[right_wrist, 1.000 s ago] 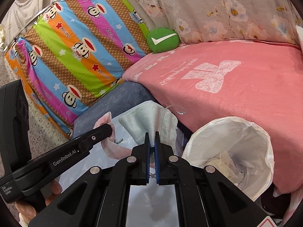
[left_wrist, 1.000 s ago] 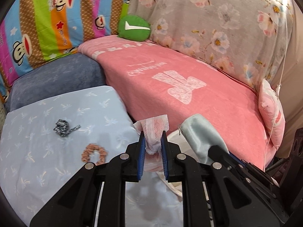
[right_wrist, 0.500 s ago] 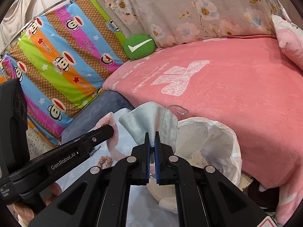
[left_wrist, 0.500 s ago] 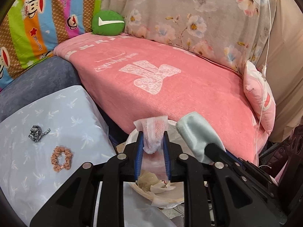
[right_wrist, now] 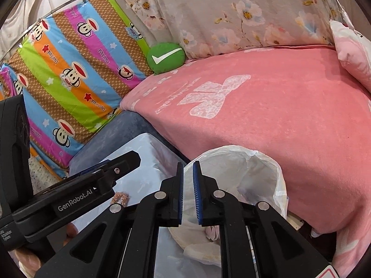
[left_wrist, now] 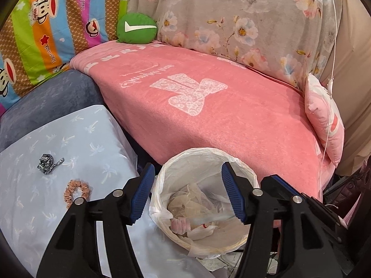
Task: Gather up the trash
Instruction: 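Carry both cloths over the white bin and open both tools to drop them, then move both tools back toward the black and peach scrunchies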
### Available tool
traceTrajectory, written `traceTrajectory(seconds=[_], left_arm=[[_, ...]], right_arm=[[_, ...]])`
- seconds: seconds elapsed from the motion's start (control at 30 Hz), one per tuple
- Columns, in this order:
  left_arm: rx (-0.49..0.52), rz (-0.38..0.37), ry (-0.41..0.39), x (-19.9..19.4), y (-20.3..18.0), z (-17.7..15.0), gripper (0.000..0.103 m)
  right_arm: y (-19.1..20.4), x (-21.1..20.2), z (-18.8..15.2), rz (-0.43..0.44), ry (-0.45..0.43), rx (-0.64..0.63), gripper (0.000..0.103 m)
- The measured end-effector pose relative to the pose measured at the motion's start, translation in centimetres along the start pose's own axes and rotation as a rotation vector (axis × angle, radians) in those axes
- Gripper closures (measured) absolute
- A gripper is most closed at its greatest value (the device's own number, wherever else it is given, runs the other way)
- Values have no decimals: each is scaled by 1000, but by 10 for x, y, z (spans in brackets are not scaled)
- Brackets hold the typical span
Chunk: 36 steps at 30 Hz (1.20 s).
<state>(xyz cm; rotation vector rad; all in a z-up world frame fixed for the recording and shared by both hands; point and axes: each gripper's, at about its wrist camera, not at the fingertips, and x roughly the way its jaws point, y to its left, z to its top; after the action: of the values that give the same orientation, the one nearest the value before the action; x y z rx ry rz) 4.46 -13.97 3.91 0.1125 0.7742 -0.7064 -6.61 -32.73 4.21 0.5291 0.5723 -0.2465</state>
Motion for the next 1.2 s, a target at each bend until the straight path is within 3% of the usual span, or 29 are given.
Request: traceTrajectory(seconds=[0.53,1.2], left_arm=[[-34,25,1,-1,17,-5,45],[-156,99,19,-5,81,-22,41]], right_arm=[[23,12,-7,21,41,-45,91],[80,48,-31,75,129,-132,83]])
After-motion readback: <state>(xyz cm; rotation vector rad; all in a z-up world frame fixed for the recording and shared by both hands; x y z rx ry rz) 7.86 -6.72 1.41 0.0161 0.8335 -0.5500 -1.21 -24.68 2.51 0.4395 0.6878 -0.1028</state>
